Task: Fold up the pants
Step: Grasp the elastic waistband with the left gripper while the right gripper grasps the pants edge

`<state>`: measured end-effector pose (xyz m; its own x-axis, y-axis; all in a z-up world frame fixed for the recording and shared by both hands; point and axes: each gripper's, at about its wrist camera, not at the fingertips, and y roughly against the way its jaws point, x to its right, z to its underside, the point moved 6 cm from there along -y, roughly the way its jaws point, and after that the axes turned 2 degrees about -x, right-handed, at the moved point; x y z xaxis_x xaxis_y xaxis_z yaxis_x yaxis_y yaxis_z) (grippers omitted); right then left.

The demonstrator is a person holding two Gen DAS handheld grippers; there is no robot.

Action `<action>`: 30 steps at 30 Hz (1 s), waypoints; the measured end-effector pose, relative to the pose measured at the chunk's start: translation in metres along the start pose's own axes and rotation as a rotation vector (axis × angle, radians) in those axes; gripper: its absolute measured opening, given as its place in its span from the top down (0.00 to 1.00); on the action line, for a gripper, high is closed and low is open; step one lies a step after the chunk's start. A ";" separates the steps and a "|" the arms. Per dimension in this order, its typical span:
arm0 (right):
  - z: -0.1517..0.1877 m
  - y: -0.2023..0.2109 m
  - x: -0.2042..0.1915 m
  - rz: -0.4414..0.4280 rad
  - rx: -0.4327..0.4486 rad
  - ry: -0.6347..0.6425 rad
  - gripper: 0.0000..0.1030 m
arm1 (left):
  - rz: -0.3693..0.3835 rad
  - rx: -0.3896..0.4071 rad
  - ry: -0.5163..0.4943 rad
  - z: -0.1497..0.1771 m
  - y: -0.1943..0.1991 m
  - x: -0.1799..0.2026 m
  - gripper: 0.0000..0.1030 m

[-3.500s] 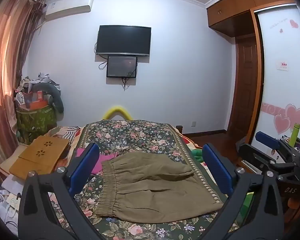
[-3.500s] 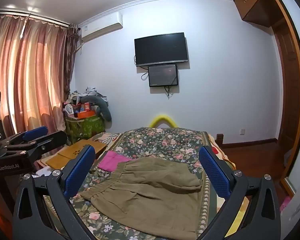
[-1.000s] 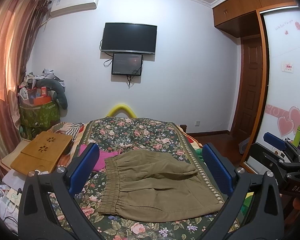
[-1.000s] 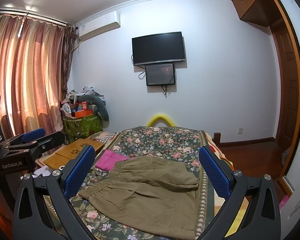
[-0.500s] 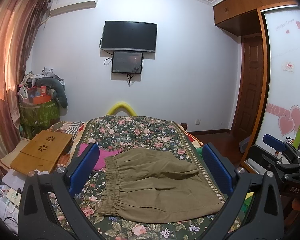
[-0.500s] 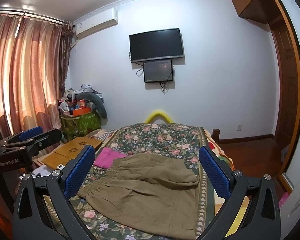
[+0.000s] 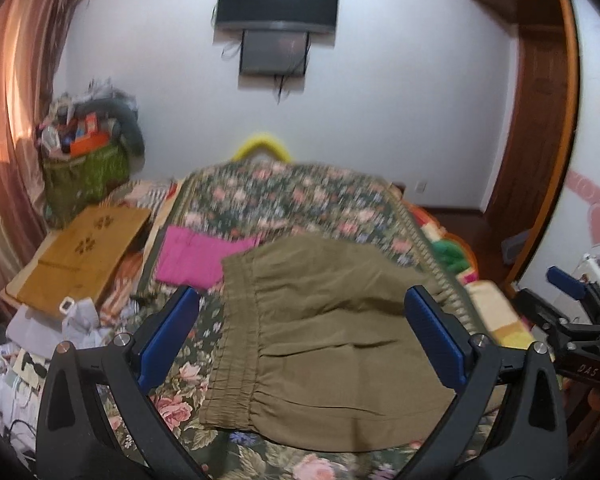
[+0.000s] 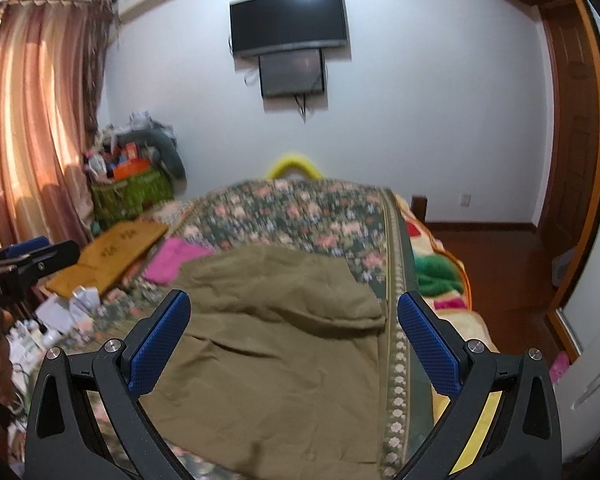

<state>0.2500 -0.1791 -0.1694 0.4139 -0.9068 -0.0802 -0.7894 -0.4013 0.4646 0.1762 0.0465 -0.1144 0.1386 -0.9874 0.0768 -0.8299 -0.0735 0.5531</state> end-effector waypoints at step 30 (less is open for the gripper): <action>0.078 -0.167 0.082 -0.069 -0.587 0.000 0.58 | -0.025 -0.596 -0.061 0.057 -0.247 -0.102 0.11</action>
<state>0.3806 -0.1959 -0.3223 0.4550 -0.8813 -0.1278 -0.3775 -0.3209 0.8687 0.3361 0.1568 -0.3060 0.1083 -0.9939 0.0199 -0.3784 -0.0227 0.9254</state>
